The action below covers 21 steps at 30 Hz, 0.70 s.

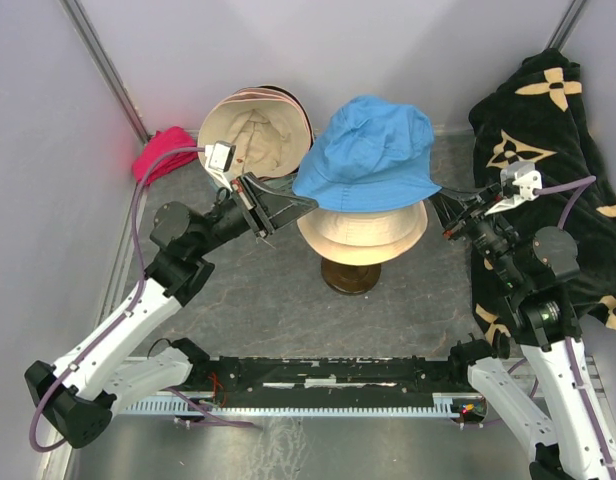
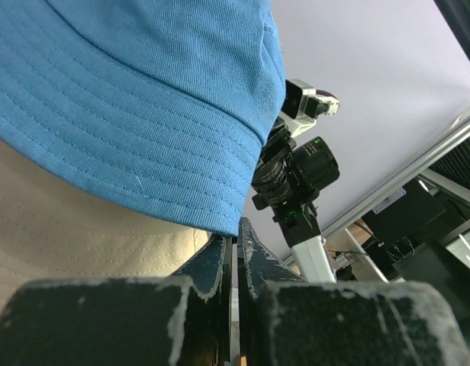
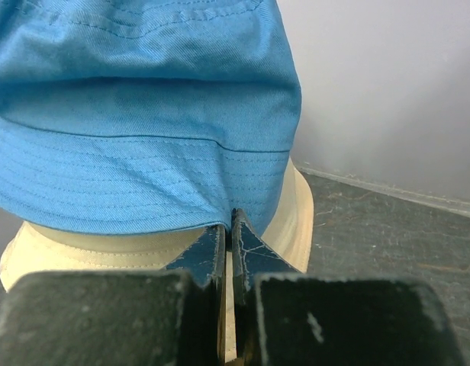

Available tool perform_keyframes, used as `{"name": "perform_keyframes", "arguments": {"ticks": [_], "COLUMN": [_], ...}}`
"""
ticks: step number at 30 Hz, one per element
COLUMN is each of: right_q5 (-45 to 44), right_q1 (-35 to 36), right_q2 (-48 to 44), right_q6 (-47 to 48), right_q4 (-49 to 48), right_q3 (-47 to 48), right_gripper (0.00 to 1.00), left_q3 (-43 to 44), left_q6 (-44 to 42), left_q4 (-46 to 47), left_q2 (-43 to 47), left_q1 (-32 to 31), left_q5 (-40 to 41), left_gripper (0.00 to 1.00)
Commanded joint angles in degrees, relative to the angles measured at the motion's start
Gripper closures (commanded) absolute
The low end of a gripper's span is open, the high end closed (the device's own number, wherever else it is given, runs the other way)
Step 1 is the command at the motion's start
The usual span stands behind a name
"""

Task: Stack the hats
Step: Stack the hat on the hat.

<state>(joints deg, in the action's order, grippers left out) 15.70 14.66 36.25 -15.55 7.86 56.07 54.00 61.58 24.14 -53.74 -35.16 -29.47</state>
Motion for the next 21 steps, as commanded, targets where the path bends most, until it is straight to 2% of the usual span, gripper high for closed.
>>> {"name": "perform_keyframes", "arguments": {"ticks": [1, 21], "right_q5": [-22.16, -23.26], "right_q1": [-3.51, -3.56], "right_q2": [-0.24, 1.19], "right_q6": [2.62, 2.81], "right_q4": [3.49, 2.34], "right_q3": [-2.04, -6.96], "right_gripper": [0.98, 0.98], "left_q3": [0.45, -12.57], "left_q6": [2.89, 5.79], "left_q4": [9.76, 14.69], "left_q2": [5.49, 3.06], "left_q1": [1.07, -0.78], "left_q5": [3.95, 3.15], "left_gripper": [0.97, 0.97]}}
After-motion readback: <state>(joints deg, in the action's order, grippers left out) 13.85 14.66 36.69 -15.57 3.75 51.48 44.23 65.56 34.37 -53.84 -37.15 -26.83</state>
